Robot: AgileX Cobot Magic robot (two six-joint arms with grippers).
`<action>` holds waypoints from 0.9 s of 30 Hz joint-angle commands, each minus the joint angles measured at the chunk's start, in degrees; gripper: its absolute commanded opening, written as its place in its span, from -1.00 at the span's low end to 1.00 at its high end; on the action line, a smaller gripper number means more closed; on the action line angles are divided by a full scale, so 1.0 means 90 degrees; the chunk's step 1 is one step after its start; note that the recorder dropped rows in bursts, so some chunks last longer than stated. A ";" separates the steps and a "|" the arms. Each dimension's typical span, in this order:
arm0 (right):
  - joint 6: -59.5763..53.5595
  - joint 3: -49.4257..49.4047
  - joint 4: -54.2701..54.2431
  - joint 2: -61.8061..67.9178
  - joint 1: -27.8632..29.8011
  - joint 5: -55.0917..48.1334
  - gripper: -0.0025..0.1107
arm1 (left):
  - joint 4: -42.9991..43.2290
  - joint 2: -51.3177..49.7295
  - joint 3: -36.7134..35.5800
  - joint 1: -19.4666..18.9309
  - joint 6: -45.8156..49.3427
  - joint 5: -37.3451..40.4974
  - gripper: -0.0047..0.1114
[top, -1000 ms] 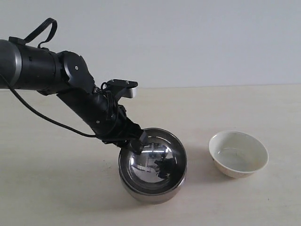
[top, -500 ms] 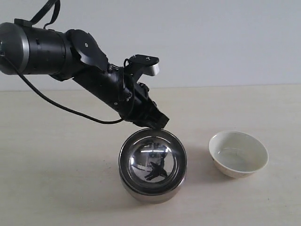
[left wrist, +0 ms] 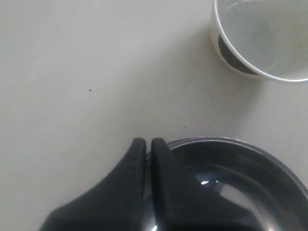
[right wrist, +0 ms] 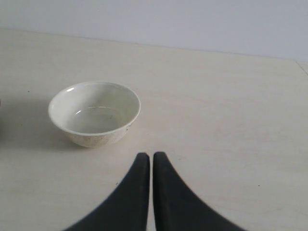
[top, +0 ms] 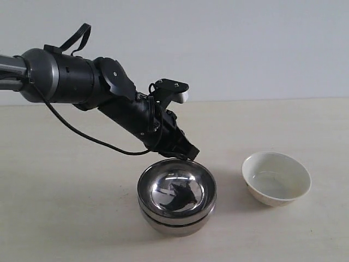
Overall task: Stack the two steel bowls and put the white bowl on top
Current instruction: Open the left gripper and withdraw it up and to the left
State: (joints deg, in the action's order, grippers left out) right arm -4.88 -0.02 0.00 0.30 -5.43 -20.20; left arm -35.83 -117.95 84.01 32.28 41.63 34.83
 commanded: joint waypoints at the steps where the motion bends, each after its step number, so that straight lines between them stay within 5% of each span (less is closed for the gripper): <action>1: -0.0018 0.0002 0.0063 -0.0033 0.0025 0.0067 -0.96 | -0.0041 0.0099 0.0088 0.0031 0.0020 0.0019 -0.85; 19: -0.0018 0.0002 0.0063 -0.0033 0.0025 0.0067 -0.96 | -0.0032 0.0952 0.0065 0.0031 0.0020 0.0212 -0.85; 27: -0.0018 0.0002 0.0063 -0.0033 0.0025 0.0067 -0.96 | -0.0048 0.2064 -0.0608 0.0031 -0.0046 -0.0784 -0.85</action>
State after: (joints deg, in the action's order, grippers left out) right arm -4.88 -0.02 0.30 0.30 -5.43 -20.20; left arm -35.94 -103.46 81.27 32.30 41.63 31.89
